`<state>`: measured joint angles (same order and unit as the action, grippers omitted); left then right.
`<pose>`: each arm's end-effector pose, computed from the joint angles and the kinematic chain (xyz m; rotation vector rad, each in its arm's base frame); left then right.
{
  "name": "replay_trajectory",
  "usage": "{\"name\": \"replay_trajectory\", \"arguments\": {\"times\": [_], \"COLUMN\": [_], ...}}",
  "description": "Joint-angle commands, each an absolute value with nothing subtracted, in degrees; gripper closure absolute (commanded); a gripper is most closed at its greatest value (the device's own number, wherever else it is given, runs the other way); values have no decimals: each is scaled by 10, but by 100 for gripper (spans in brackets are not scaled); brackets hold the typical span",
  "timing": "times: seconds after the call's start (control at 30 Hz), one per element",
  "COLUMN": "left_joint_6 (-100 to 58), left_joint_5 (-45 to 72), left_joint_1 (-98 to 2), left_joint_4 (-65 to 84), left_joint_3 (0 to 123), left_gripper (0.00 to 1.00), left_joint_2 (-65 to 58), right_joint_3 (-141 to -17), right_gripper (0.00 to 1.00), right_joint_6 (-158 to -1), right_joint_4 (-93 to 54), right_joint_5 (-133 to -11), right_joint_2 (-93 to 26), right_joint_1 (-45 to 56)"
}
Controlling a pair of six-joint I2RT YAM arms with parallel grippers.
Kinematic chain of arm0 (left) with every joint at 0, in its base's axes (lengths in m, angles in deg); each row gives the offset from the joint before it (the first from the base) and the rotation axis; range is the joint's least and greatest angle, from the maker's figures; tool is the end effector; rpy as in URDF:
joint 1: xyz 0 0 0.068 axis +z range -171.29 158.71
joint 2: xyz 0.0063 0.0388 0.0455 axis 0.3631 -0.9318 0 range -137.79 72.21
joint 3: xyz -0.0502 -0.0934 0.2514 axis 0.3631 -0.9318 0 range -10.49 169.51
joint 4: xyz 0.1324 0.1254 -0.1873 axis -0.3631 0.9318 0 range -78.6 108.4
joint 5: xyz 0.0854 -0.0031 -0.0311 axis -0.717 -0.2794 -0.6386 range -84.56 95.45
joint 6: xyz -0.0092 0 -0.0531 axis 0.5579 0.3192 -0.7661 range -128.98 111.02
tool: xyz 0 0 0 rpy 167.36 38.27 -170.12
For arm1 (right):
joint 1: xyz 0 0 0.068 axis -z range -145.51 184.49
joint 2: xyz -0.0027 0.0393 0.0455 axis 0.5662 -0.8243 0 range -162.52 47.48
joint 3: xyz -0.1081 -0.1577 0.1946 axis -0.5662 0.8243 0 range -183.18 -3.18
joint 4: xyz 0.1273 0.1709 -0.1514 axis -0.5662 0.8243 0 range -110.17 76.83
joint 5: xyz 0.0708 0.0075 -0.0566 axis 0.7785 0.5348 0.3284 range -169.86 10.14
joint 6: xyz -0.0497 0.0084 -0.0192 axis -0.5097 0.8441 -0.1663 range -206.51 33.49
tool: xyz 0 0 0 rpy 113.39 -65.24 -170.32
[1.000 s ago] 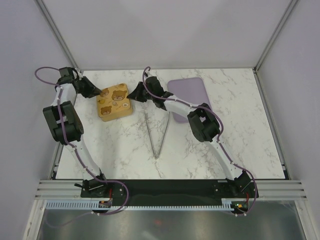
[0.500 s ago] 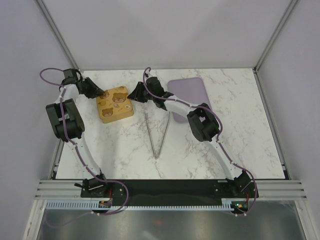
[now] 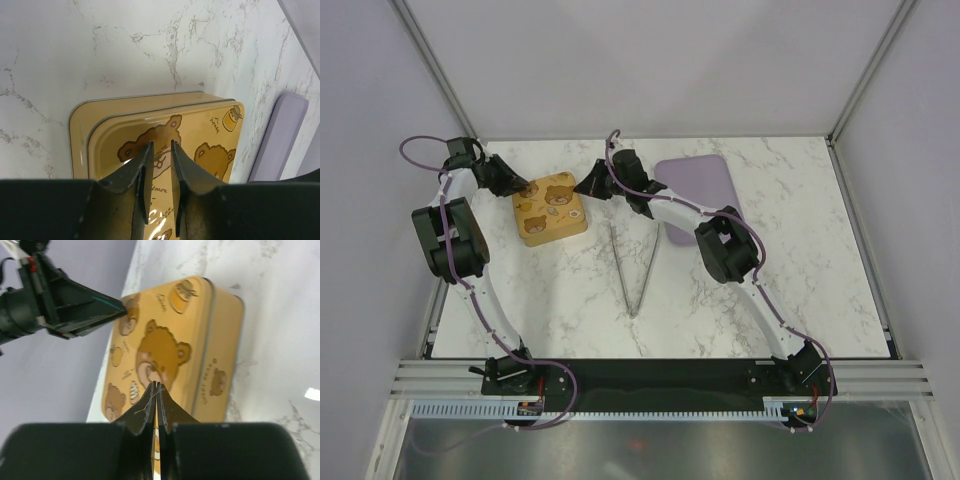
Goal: Pack the chocolate
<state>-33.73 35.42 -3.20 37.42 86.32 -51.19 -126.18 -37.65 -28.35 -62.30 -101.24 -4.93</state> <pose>0.4569 0.1305 0.1947 -0.6840 2.3474 -0.6986 0.4531 0.3863 0.1658 -0.0635 2.0938 1.2929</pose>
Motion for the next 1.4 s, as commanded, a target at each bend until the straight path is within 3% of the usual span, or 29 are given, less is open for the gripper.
{"name": "replay_trajectory", "arguments": {"times": [0.0, 0.37, 0.57, 0.67, 0.7, 0.73, 0.77, 0.83, 0.87, 0.93, 0.97, 1.0, 1.37], "left_joint_6": [-309, -305, -294, -290, -286, -280, -269, -266, -269, -271, -273, -274, -293], "left_joint_5": [307, 301, 280, 283, 283, 283, 282, 282, 300, 328, 347, 357, 444], "left_joint_1": [-37, -56, -108, -142, -163, -175, -187, -207, -224, -238, -244, -251, -274], "left_joint_4": [393, 416, 454, 456, 456, 456, 457, 455, 453, 449, 447, 446, 409], "left_joint_3": [866, 872, 876, 850, 840, 821, 809, 773, 759, 721, 708, 696, 560], "left_gripper": [71, 69, 68, 66, 63, 61, 56, 51, 47, 33, 15, 3, 0], "left_joint_2": [-543, -456, -321, -258, -215, -192, -173, -104, -79, -14, 6, 25, 227], "right_joint_3": [-1302, -1315, -1230, -1150, -1123, -1064, -1033, -956, -938, -893, -882, -872, -754], "right_gripper": [94, 94, 88, 73, 55, 47, 26, 13, 2, 2, 2, 2, 2], "right_joint_6": [-351, -366, -420, -458, -470, -480, -505, -531, -553, -572, -575, -571, -569], "right_joint_4": [-340, -246, -228, -211, -203, -189, -182, -143, -122, -57, -37, 5, 108], "right_joint_5": [-582, -600, -610, -613, -624, -640, -659, -720, -743, -795, -819, -843, -904], "right_joint_2": [-1022, -1052, -900, -793, -760, -726, -657, -589, -529, -475, -426, -403, -168], "right_joint_1": [-59, -49, -44, -44, -44, -44, -46, -46, -46, -46, -46, -46, -47]}}
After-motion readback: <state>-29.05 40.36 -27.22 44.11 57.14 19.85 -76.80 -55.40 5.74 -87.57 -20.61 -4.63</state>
